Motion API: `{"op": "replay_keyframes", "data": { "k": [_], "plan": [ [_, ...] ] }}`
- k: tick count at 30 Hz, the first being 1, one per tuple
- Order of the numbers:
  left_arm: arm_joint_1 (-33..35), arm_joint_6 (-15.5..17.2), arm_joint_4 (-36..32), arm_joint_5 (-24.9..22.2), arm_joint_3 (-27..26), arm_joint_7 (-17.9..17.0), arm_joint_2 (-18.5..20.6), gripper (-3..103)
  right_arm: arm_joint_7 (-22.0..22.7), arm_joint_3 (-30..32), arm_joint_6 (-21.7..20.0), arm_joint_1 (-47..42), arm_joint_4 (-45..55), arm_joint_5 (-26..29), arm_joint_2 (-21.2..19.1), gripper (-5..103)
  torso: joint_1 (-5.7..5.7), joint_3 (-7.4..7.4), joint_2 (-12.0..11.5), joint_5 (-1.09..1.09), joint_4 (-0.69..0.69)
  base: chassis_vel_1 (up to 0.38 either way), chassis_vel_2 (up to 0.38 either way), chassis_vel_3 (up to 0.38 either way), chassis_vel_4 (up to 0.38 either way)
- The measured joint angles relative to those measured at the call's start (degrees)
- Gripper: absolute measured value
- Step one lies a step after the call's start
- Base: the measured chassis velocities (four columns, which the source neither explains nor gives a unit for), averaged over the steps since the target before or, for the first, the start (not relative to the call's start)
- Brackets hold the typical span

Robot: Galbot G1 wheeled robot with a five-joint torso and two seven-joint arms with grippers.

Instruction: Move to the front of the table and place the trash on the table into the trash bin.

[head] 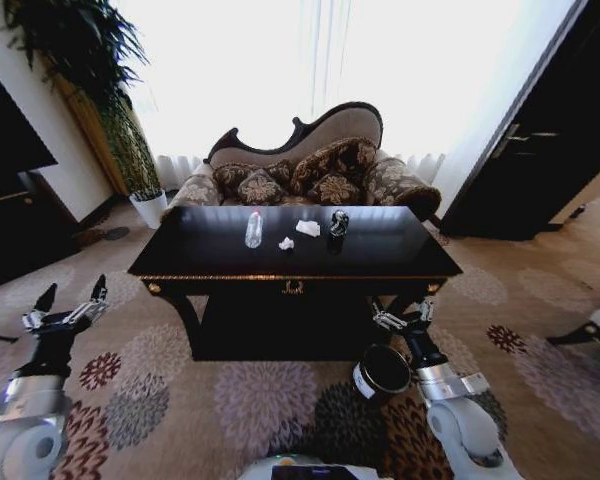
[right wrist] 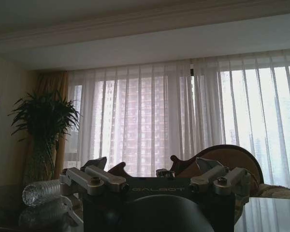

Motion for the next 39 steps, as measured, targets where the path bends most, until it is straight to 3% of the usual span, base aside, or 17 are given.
{"op": "replay_keyframes", "data": {
  "k": [13,27,33,39],
  "plan": [
    [-0.2,-0.2,0.4,0.0,0.1,0.4,0.7,100,-0.2,-0.2,0.6,0.9,-1.1,0.2,0.3,100,0.01,0.01,0.0,0.00,0.00,-0.181,0.177,0.184,-0.173],
    [-0.5,-0.1,0.2,0.4,1.0,0.4,0.5,100,-0.4,-0.4,1.1,0.8,-0.8,0.4,1.3,100,-0.05,-0.01,0.0,0.00,0.00,-0.022,0.015,0.020,-0.018],
    [-1.9,2.2,0.2,-2.8,1.4,-1.6,4.3,100,0.1,-0.7,0.0,2.4,0.2,1.2,0.4,100,-0.03,-0.01,0.0,0.00,0.00,0.000,0.000,0.000,0.000],
    [-3.0,4.7,1.9,-3.8,4.3,-4.2,11.3,100,1.7,-2.0,0.8,3.0,0.2,-1.0,1.2,100,-0.02,0.00,0.0,-0.01,0.00,0.000,0.000,0.000,0.000]
  ]
}}
